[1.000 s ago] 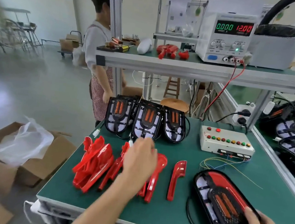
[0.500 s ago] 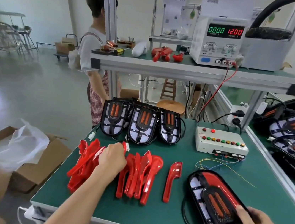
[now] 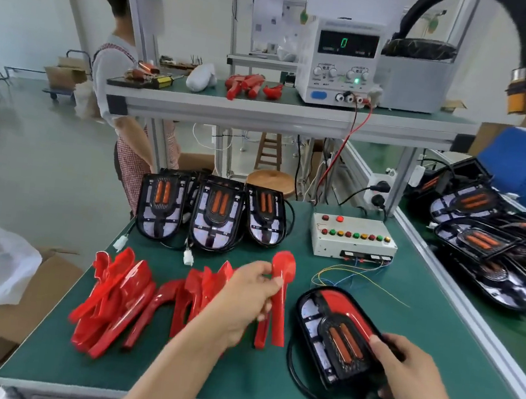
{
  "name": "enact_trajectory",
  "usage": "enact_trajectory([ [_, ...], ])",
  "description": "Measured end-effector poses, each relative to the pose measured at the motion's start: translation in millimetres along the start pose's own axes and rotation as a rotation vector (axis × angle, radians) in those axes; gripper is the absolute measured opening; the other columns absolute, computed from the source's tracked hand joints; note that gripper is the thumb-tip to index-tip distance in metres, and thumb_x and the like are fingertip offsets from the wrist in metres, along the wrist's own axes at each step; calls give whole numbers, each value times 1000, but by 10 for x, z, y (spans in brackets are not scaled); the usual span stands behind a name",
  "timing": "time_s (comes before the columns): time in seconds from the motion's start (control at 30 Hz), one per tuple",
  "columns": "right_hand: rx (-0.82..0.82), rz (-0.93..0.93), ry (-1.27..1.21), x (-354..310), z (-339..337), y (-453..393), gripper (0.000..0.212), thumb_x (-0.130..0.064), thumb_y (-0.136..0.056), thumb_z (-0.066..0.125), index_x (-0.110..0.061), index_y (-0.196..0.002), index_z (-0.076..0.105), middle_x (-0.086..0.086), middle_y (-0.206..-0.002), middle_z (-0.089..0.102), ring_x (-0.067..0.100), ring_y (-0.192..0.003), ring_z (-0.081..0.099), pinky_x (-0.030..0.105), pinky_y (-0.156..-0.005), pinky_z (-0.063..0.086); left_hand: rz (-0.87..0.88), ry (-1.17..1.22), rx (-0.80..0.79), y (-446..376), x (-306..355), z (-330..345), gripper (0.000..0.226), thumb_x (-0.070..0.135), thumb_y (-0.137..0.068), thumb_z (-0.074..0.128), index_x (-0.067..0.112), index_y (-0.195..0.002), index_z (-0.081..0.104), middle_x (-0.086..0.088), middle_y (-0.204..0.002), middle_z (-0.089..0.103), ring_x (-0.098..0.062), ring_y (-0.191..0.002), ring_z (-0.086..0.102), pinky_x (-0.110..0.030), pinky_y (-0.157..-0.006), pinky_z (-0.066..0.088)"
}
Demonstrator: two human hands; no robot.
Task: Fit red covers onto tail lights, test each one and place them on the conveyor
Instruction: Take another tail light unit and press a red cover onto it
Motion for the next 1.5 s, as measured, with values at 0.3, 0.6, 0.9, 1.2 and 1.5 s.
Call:
enact_trajectory([
  [0.3,-1,-48,-305,194,164,52,9,-15,-96,67,-19,-93,74,7,-90,74,25,-87,73,34,-62,63,-97,135,-15,19,-363,764,18,16,-92,75,16,-108,67,7,-71,71,-3,-56,65,-14,-47,44],
  [0.6,78,-100,-330,249,238,119,14,-26,-95,67,-19,-106,73,1,-96,74,16,-88,73,32,-67,63,110,-410,143,11,-304,690,6,26,-92,66,23,-91,61,3,-73,62,-3,-52,51,-14,-50,38],
  [0.9,81,-137,-355,259,274,132,10,-29,-96,65,-30,-104,72,-13,-90,76,6,-83,74,30,-68,63,167,-779,236,44,-265,748,21,26,-95,58,19,-79,46,-5,-92,56,-17,-73,46,-29,-65,33],
  [1.2,109,-138,-333,256,301,129,12,-34,-96,64,-36,-106,70,-12,-94,75,3,-82,73,30,-69,63,259,-949,254,78,-289,743,20,38,-98,56,18,-94,58,3,-90,57,-18,-74,53,-28,-67,40],
  [1.5,107,-98,-479,202,279,140,13,-20,-99,62,-26,-102,73,-5,-92,78,10,-85,75,25,-65,61,117,-522,251,12,-443,632,72,65,-81,70,33,-140,43,12,-119,51,-8,-109,56,-26,-91,45],
])
Point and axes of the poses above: each hand's wrist, its own y-axis away from the middle knuckle, its own z-axis out of the palm, x = y × z, the point moved 2 cm from there along -y, towards the middle knuckle
